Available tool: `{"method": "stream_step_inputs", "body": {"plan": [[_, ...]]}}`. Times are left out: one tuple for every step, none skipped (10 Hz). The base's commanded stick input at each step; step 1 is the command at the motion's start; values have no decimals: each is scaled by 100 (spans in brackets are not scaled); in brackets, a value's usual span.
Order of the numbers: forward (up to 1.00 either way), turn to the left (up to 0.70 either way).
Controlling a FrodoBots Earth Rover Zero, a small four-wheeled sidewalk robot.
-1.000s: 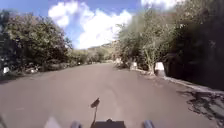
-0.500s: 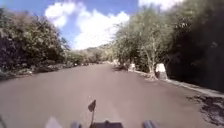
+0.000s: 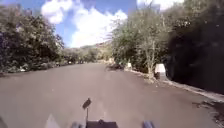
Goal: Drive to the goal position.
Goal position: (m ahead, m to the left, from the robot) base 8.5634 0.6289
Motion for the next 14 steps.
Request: {"method": "stream_step_inputs", "body": {"plan": [[70, 0], [70, 0], [70, 0], [70, 0], [70, 0], [70, 0], [70, 0], [70, 0], [70, 0], [70, 0], [70, 0], [70, 0], [70, 0], [70, 0]]}}
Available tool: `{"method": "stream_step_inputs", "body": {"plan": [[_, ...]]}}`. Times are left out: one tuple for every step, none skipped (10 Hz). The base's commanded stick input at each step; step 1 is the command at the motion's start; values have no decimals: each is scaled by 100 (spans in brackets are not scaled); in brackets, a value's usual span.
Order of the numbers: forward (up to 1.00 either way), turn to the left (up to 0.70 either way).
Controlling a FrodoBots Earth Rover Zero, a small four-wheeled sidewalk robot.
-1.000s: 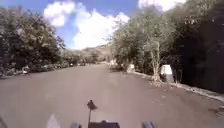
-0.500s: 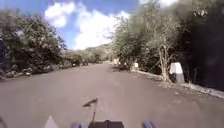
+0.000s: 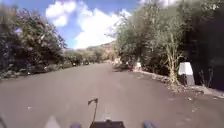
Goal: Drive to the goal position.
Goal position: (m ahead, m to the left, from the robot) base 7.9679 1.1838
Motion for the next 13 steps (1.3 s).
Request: {"method": "stream_step_inputs", "body": {"plan": [[70, 0], [70, 0], [70, 0], [70, 0], [70, 0], [70, 0], [70, 0], [70, 0], [70, 0], [70, 0], [70, 0], [70, 0], [70, 0]]}}
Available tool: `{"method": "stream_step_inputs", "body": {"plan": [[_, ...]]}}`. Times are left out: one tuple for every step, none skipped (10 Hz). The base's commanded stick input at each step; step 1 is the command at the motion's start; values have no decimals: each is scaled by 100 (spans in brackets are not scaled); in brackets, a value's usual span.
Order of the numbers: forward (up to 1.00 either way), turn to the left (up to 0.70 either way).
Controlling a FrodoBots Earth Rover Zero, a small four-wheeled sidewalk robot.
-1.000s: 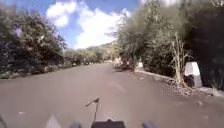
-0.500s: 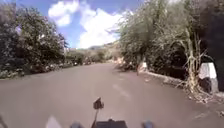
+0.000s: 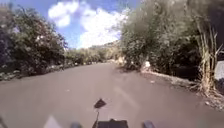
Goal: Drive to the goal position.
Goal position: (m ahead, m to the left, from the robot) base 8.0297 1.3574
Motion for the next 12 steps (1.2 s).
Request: {"method": "stream_step_inputs", "body": {"plan": [[70, 0], [70, 0], [70, 0], [70, 0], [70, 0], [70, 0], [70, 0], [70, 0], [70, 0], [70, 0], [70, 0], [70, 0]]}}
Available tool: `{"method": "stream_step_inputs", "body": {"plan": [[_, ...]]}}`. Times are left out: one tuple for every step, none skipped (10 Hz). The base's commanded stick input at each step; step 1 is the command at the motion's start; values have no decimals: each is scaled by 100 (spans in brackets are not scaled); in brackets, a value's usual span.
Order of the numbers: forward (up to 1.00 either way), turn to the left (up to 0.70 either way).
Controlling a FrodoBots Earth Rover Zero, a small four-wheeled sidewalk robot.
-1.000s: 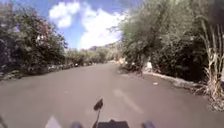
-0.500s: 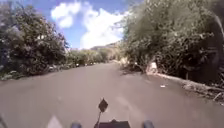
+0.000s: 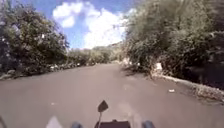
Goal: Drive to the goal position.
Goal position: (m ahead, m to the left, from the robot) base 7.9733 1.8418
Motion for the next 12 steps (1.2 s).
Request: {"method": "stream_step_inputs", "body": {"plan": [[70, 0], [70, 0], [70, 0], [70, -32], [70, -30], [70, -28], [70, 0], [70, 0], [70, 0], [70, 0], [70, 0], [70, 0]]}}
